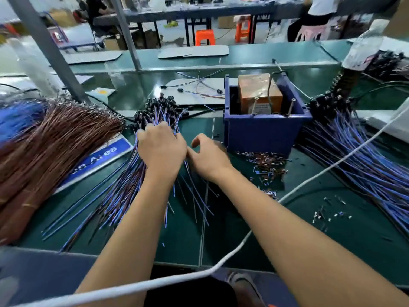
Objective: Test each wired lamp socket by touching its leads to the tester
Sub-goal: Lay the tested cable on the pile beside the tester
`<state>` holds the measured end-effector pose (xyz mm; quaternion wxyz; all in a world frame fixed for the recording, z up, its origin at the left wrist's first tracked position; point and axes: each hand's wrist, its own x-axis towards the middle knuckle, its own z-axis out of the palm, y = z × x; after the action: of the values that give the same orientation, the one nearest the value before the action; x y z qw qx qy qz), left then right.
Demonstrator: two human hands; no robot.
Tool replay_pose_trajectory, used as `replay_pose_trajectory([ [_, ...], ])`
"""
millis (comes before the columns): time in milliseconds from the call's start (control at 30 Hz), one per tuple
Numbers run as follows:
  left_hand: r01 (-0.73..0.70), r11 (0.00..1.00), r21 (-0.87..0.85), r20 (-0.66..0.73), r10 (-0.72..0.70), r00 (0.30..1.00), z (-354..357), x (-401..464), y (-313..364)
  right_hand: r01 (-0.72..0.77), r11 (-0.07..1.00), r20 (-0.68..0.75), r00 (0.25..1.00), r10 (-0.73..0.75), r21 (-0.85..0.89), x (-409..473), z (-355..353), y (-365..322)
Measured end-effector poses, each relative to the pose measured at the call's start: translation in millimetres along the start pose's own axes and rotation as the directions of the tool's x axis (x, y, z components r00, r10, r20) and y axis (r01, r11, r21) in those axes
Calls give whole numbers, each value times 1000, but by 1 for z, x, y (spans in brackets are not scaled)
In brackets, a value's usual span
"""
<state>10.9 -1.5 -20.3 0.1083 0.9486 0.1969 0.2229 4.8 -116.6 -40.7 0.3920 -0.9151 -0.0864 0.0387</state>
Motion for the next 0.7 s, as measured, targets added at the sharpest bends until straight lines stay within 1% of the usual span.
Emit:
replay_pose_trajectory([
  [67, -24, 996, 82, 18, 22, 1000, 10, 10, 5, -15, 999, -11, 1000, 15, 37, 7, 1, 6],
  [167, -11, 979, 206, 118, -14, 993, 26, 24, 14, -21, 998, -54, 998, 23, 52, 9, 0, 10],
  [200, -7, 974, 227, 148, -28, 989, 32, 27, 17, -36, 997, -68, 997, 40, 63, 9, 0, 10],
  [267, 14, 975, 220, 156, -49, 987, 36, 32, 21, -57, 996, -80, 995, 62, 65, 10, 0, 10],
  [400, 79, 994, 82, 135, -89, 987, 37, 33, 22, -61, 996, -74, 995, 66, 65, 10, -1, 7],
  [467, 157, 985, -68, 113, -149, 982, 32, 29, 22, -26, 997, -69, 997, 30, 67, 8, -3, 5],
  [533, 232, 937, -261, 95, -215, 972, 25, 28, 25, 12, 998, -44, 999, -9, 68, 5, -4, 2],
  [567, 253, 890, -379, 96, -234, 967, 22, 29, 27, 34, 996, -35, 999, -31, 82, 4, -4, 1],
  [600, 253, 806, -535, 95, -240, 966, 19, 30, 29, 56, 993, -30, 998, -53, 109, 2, -4, 1],
  [633, 252, 640, -726, 113, -250, 962, 15, 30, 33, 74, 985, -27, 997, -71, 155, 0, -5, 1],
  [667, 253, 413, -875, 150, -265, 952, 9, 28, 38, 83, 969, -23, 997, -80, 232, -1, -5, 2],
  [700, 245, 218, -945, 180, -283, 942, 5, 27, 42, 74, 936, -14, 997, -73, 345, -3, -7, 1],
])
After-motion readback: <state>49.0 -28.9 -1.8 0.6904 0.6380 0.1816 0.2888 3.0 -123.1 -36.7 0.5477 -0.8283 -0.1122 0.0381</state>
